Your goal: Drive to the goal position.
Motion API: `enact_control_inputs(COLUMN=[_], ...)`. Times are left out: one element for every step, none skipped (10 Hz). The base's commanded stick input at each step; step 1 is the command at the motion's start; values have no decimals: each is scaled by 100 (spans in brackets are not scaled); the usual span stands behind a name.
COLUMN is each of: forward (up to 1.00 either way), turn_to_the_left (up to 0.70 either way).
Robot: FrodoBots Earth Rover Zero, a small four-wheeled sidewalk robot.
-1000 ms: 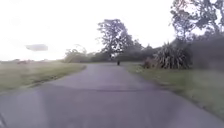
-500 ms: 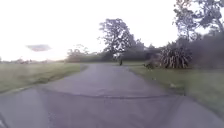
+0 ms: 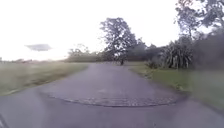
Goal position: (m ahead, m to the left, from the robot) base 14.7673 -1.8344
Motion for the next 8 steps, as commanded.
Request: enact_control_inputs(forward=[70,70,70,70,70,70,70,70], turn_to_the_left=[0,0,0,14,14,14,14,14])
